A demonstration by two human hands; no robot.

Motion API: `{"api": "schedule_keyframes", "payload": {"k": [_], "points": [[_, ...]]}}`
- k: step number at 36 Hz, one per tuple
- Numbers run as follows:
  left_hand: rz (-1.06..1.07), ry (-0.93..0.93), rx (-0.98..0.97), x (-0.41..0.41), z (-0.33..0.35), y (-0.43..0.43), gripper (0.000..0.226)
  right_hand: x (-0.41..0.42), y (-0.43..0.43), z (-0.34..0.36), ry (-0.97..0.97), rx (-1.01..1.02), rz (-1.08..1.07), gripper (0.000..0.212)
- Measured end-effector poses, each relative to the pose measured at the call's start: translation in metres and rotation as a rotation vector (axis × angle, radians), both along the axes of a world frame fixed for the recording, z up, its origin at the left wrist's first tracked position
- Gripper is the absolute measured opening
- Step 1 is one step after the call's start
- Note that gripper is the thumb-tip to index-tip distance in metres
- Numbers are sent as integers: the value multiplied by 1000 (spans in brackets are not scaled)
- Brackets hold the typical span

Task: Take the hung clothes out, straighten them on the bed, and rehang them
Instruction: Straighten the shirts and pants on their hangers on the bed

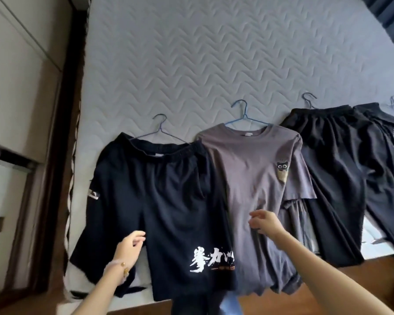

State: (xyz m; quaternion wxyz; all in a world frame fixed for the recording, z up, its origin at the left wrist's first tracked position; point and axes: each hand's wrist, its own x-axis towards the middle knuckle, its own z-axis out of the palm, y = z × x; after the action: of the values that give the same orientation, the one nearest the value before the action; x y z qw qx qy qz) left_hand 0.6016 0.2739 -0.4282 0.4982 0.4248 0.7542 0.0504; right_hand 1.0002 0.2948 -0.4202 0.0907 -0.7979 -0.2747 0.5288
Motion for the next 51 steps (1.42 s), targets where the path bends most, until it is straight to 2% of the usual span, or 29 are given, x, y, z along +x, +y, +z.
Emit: {"api": "schedule_keyframes", "payload": {"k": [6,11,17,22,26,33,39,41,44,47,49,51], "points": [[155,36,-46,-20,-17,-69,20,-47,-46,-26,80,-112,47,27],[205,98,-73,-36,-28,-106,30,-102,-67,-54,152,-146,106,27],[216,164,-10,-64,-30,-121,32,-179,-89,-71,247,-138,119,20],[257,257,40,-106,-40,-109,39,-228,-101,-74,281,-90,89,27],[196,323,51,-144,-52,-79,48,-267,-104,-83,269,-66,50,33],[34,268,67,-200,-79,-31,54,-345,-103,-99,169,-45,22,48],[12,227,83,-209,-96,-13,49,-379,-97,-91,147,15,-27,59],[56,208,103,-209,-100,-12,42,-384,-95,-88,161,17,-70,52],[91,205,79,-212,-104,-16,31,-390,-94,-87,142,20,-74,28],[72,160,83,-218,-102,-23,13,-392,-95,-88,133,19,-103,20],[113,91,119,-223,-98,-30,16,-392,-98,-90,160,22,-152,17],[243,7,93,-231,-90,-41,29,-391,-102,-93,181,8,-201,17]]}}
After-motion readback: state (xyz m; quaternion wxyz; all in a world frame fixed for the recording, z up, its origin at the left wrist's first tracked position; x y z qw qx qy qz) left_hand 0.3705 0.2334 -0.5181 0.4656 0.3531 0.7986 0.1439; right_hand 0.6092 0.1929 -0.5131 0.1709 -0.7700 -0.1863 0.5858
